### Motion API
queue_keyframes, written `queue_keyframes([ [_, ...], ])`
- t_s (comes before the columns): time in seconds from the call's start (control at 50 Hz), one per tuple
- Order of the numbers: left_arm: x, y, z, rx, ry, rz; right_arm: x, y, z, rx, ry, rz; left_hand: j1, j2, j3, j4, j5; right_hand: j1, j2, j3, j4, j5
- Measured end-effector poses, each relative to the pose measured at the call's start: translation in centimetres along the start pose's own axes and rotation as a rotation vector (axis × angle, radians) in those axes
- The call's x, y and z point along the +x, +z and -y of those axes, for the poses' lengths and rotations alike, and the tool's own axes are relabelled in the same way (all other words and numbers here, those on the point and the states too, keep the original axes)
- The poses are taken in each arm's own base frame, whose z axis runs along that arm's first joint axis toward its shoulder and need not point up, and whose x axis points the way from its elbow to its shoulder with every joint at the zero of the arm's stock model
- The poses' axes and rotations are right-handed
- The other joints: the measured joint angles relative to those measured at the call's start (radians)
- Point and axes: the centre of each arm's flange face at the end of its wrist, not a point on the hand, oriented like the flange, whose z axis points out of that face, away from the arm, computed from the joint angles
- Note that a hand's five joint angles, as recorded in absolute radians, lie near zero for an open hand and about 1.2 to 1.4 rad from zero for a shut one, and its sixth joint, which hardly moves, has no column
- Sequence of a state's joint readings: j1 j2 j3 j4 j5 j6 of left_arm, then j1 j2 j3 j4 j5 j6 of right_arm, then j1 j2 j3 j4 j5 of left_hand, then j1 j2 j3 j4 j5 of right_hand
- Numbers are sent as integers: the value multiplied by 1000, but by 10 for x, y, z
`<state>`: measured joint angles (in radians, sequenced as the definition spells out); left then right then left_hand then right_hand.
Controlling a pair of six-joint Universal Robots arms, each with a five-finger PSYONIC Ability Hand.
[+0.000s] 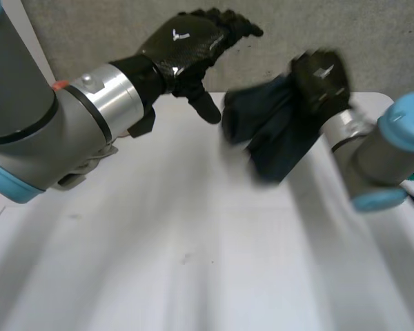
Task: Fold the laundry.
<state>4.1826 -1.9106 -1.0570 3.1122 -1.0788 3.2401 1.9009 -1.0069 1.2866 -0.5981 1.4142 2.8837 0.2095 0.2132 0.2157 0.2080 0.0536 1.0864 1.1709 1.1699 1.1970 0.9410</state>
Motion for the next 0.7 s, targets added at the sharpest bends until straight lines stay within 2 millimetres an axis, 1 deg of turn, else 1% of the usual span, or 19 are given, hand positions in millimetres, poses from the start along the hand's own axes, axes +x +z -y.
queue_keyframes([
  [0.06, -2, 0, 6, 17, 9, 12, 39, 16, 4, 62, -9, -81, 0, 0, 0, 0, 0, 0, 0, 0, 0, 0],
  [0.08, -2, 0, 8, 21, 11, 15, 48, 19, 5, 77, -12, -101, 0, 0, 0, 0, 0, 0, 0, 0, 0, 0],
  [0.1, -3, 0, 10, 28, 14, 21, 78, 27, 4, 117, -21, -158, 0, 0, 0, 0, 0, 0, 0, 0, 0, 6],
  [0.12, -3, 1, 12, 31, 15, 23, 95, 31, 1, 134, -26, -190, 0, 0, 0, 0, 0, 0, 0, 3, 0, 16],
  [0.14, -3, 1, 12, 32, 16, 23, 101, 32, -1, 139, -28, -200, 0, 0, 0, 0, 0, 0, 0, 4, 0, 17],
  [0.16, -2, 1, 13, 34, 16, 23, 125, 35, -8, 155, -37, -237, 0, 0, 0, 0, 0, 0, 0, 7, 0, 20],
  [0.2, -1, 1, 13, 33, 15, 22, 150, 37, -22, 161, -49, -267, 0, 0, 0, 0, 0, 0, 0, 8, 0, 20],
  [0.24, 0, 1, 11, 29, 13, 20, 170, 38, -40, 153, -58, -279, 0, 0, 0, 0, 0, 0, 0, 10, 0, 23],
  [0.26, 0, 1, 10, 27, 11, 19, 179, 37, -51, 143, -62, -281, 0, 0, 0, 0, 0, 0, 3, 12, 0, 26],
  [0.28, 1, 1, 8, 22, 8, 17, 193, 36, -70, 125, -69, -279, 0, 0, 0, 0, 0, 0, 5, 14, 1, 27],
  [0.3, 1, 1, 6, 17, 6, 16, 201, 34, -85, 109, -72, -276, 0, 0, 0, 0, 0, 0, 5, 15, 1, 27],
  [0.34, 2, 1, 4, 12, 3, 14, 210, 31, -100, 90, -73, -272, 0, 0, 0, 0, 0, 0, 5, 15, 1, 27],
  [0.36, 3, 1, 1, 2, -2, 12, 221, 24, -127, 53, -72, -265, 0, 0, 0, 0, 0, 0, 6, 15, 1, 27],
  [0.42, 5, 1, -7, -18, -13, 7, 240, 6, -173, -21, -62, -260, 0, 0, 0, 0, 0, 0, 6, 15, 1, 27],
  [0.44, 5, 1, -8, -22, -15, 6, 244, 2, -181, -37, -59, -261, 0, 0, 0, 0, 0, 0, 6, 15, 1, 27],
  [0.46, 6, 2, -11, -29, -19, 4, 250, -6, -195, -64, -54, -265, 0, 0, 0, 0, 0, 0, 5, 15, 2, 27],
  [0.52, 9, 2, -17, -42, -25, -5, 263, -24, -216, -117, -45, -278, 0, 0, 0, 0, 0, 0, 5, 15, 4, 40],
  [0.6, 14, 3, -20, -50, -29, -15, 274, -36, -222, -147, -40, -282, 0, 0, 0, 0, 0, 0, 5, 15, 4, 46],
  [0.7, 23, 3, -19, -50, -31, -35, 289, -42, -211, -154, -39, -251, 0, 0, 0, 0, 0, 0, 6, 15, 4, 46],
])
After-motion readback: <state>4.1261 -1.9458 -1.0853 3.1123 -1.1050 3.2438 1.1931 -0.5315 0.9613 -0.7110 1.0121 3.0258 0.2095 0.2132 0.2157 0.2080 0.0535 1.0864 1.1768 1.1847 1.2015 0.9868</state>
